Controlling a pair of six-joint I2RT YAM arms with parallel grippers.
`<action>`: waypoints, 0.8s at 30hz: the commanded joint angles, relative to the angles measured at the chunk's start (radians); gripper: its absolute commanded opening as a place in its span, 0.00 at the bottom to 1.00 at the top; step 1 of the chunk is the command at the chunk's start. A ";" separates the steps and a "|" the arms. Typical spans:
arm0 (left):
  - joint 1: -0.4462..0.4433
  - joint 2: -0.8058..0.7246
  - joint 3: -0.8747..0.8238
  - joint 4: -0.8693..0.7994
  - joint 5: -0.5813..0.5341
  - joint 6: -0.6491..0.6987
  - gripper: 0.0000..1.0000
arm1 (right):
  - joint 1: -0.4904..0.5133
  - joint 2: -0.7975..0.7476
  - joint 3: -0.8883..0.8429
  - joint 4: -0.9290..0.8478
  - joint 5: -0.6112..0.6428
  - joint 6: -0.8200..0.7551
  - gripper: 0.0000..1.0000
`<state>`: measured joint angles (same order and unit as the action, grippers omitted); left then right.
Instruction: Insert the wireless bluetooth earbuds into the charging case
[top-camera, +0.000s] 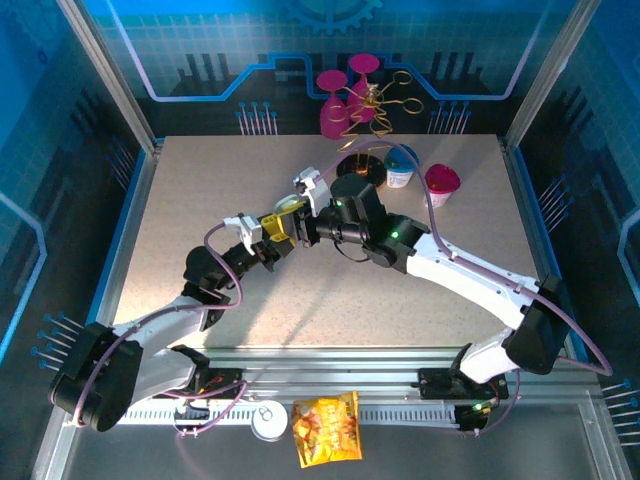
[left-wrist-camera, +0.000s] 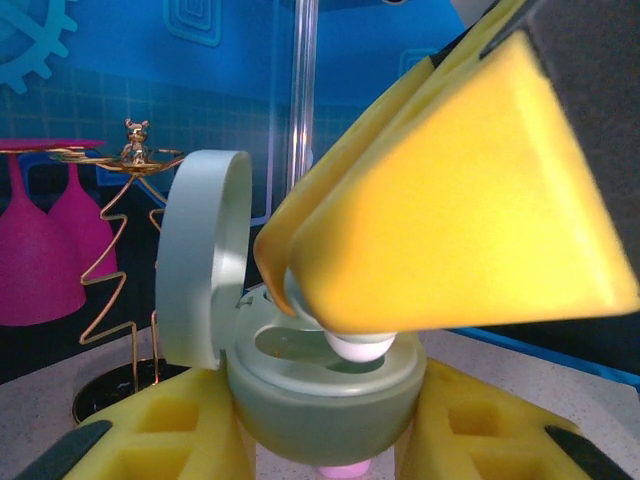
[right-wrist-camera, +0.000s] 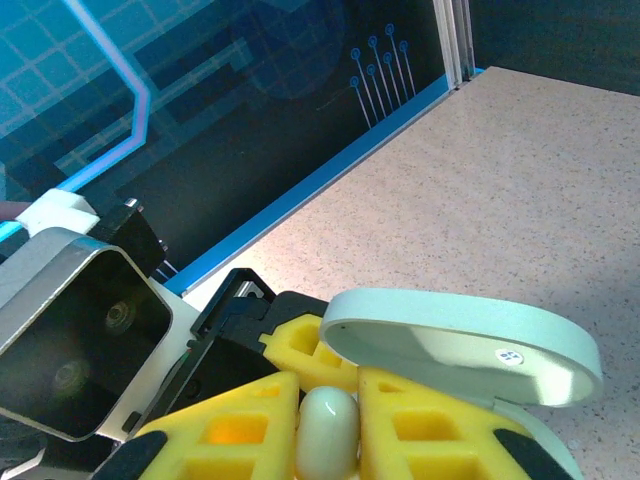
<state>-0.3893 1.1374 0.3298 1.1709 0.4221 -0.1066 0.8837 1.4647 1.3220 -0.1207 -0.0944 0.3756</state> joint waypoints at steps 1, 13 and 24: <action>-0.003 -0.027 0.032 0.038 -0.007 -0.023 0.19 | 0.009 0.014 -0.006 -0.032 0.040 -0.018 0.18; -0.003 -0.037 0.032 0.038 -0.004 -0.029 0.19 | 0.008 0.057 0.020 -0.092 0.040 -0.007 0.27; -0.003 -0.060 0.025 0.011 -0.008 -0.016 0.19 | 0.000 0.001 0.012 -0.087 0.092 -0.030 0.34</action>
<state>-0.3889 1.1210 0.3298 1.0851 0.4107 -0.1287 0.8856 1.4902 1.3308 -0.1566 -0.0772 0.3637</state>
